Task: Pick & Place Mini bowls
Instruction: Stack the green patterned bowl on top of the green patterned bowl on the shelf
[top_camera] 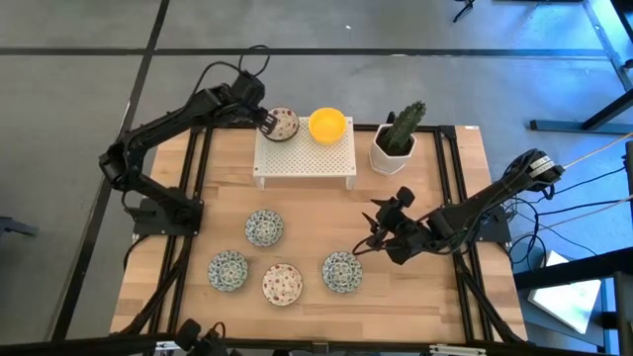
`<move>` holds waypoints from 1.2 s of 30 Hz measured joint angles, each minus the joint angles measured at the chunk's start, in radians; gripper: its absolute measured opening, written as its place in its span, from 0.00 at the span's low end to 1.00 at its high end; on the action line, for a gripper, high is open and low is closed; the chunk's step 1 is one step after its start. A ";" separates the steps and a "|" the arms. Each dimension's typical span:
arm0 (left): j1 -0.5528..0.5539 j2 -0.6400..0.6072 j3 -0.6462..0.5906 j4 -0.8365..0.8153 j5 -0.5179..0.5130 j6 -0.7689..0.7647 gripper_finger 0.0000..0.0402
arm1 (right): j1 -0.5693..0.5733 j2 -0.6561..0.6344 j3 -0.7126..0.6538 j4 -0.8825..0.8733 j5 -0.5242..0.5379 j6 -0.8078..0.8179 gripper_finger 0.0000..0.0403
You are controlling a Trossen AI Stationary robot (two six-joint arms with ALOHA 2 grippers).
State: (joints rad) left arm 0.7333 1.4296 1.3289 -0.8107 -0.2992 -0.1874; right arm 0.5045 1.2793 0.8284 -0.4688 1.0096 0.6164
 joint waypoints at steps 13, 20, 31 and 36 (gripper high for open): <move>-0.187 -0.219 -0.017 0.027 -0.009 0.111 0.36 | -0.106 0.015 0.000 0.012 -0.036 -0.018 0.51; -0.500 -0.304 -0.232 0.276 0.042 0.112 0.36 | -0.194 0.072 0.000 0.181 -0.183 -0.113 0.51; -0.804 -0.198 -0.377 0.500 0.032 0.180 0.36 | -0.215 0.093 0.000 0.346 -0.270 -0.258 0.51; -0.870 -0.167 -0.377 0.493 -0.039 0.186 0.36 | -0.215 0.093 0.000 0.346 -0.269 -0.304 0.51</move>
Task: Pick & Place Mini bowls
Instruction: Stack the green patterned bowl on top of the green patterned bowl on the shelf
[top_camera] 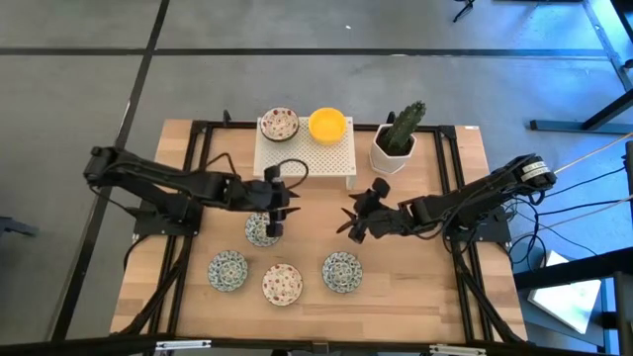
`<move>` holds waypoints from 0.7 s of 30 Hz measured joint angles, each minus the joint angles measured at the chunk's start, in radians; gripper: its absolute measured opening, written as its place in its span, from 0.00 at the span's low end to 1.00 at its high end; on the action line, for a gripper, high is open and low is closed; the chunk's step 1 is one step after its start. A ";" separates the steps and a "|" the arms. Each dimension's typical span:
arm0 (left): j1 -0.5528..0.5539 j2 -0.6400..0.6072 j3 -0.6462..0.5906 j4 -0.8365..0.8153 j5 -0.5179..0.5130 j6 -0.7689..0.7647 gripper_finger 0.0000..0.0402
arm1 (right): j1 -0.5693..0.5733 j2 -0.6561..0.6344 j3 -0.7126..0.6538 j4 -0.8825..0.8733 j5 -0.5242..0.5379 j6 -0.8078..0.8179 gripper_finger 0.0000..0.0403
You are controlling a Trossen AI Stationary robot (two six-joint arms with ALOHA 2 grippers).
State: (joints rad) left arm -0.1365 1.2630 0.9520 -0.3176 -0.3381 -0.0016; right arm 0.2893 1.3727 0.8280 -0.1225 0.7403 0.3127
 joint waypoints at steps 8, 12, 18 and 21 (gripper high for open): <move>-0.002 0.032 0.000 -0.133 -0.124 -0.293 0.34 | -0.036 0.000 0.000 0.006 0.177 -0.129 0.51; -0.040 0.027 0.006 -0.132 -0.224 -0.306 0.25 | -0.062 0.000 0.000 0.005 0.262 -0.152 0.51; -0.104 0.024 0.064 -0.174 -0.400 -0.247 0.10 | -0.107 0.000 0.000 0.051 0.124 -0.158 0.50; -0.114 0.029 0.085 -0.173 -0.402 -0.235 0.06 | -0.130 0.000 0.026 0.047 0.053 -0.195 0.46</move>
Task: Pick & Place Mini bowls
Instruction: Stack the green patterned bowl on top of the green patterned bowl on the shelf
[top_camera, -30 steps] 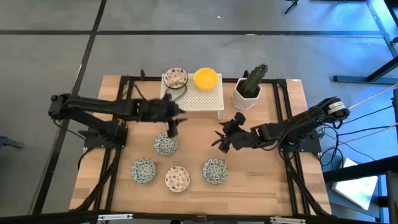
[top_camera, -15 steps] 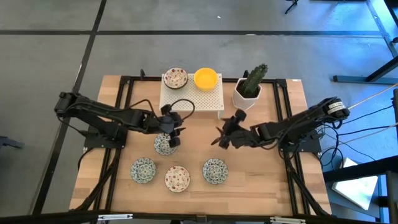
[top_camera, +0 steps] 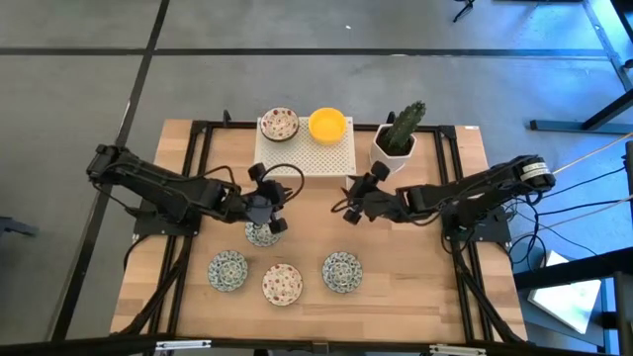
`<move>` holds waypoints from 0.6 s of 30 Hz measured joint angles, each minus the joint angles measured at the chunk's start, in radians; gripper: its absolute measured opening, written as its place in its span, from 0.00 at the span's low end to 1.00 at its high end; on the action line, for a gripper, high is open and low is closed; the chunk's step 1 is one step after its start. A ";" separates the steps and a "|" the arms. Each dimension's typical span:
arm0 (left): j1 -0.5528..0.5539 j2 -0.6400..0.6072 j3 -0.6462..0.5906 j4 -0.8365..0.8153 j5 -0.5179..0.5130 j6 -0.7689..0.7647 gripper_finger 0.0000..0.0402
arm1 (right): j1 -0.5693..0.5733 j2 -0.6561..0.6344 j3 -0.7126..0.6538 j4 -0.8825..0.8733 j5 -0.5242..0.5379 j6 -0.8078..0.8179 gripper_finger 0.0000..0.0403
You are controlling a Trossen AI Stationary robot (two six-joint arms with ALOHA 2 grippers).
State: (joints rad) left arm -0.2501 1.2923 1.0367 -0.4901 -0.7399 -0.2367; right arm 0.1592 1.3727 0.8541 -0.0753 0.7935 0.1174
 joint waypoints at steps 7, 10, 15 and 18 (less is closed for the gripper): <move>-0.012 0.055 0.009 -0.011 0.026 0.011 0.02 | -0.002 0.000 0.114 -0.047 -0.050 -0.134 0.15; -0.020 0.063 0.010 -0.012 0.100 -0.006 0.02 | 0.000 0.000 0.137 -0.066 -0.125 -0.200 0.03; -0.026 0.064 0.010 -0.014 0.301 -0.006 0.02 | -0.007 0.000 0.138 -0.093 -0.170 -0.228 0.07; -0.025 0.064 0.010 -0.006 0.320 -0.020 0.02 | -0.017 0.000 0.138 -0.095 -0.165 -0.225 0.10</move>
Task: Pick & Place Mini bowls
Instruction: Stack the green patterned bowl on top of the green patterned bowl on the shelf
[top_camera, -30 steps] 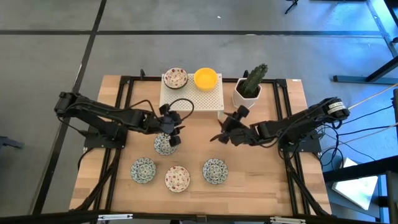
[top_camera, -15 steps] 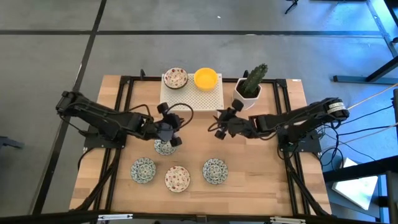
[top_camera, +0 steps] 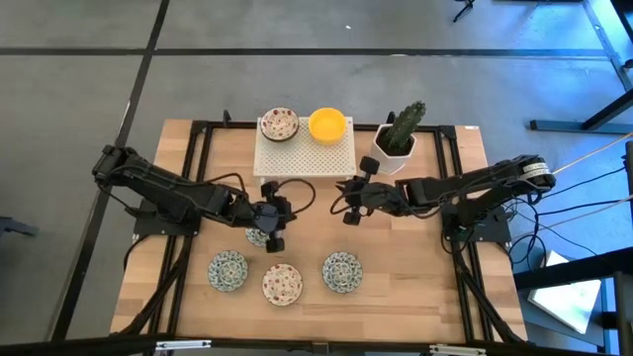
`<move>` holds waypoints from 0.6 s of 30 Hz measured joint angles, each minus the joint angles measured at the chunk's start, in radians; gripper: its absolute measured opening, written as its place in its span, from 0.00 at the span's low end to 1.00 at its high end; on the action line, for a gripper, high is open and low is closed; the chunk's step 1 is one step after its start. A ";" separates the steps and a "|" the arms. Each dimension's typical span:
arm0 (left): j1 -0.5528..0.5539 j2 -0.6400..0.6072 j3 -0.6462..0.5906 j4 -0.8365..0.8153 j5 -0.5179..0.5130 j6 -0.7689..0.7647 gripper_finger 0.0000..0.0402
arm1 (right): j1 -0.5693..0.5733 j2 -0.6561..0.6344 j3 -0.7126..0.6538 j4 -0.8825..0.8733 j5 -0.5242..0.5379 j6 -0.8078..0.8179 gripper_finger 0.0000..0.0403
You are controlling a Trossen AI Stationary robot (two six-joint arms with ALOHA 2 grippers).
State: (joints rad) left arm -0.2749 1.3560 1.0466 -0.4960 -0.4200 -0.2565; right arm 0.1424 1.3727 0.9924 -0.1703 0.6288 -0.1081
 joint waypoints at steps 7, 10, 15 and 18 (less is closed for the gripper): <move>0.000 0.000 0.000 -0.002 -0.072 -0.010 0.02 | -0.029 0.000 0.000 0.009 0.049 0.002 0.11; 0.000 0.000 0.000 -0.002 -0.109 0.019 0.02 | -0.043 0.000 0.000 0.018 0.049 0.065 0.11; 0.002 0.000 0.000 -0.002 -0.157 0.034 0.02 | -0.065 0.000 0.000 0.048 -0.029 0.122 0.11; 0.002 0.003 -0.002 0.003 -0.183 0.045 0.02 | -0.076 0.000 0.000 0.083 -0.136 0.090 0.08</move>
State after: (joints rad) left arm -0.2729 1.3592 1.0443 -0.4932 -0.6029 -0.2112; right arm 0.0659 1.3727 0.9921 -0.0871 0.4929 -0.0181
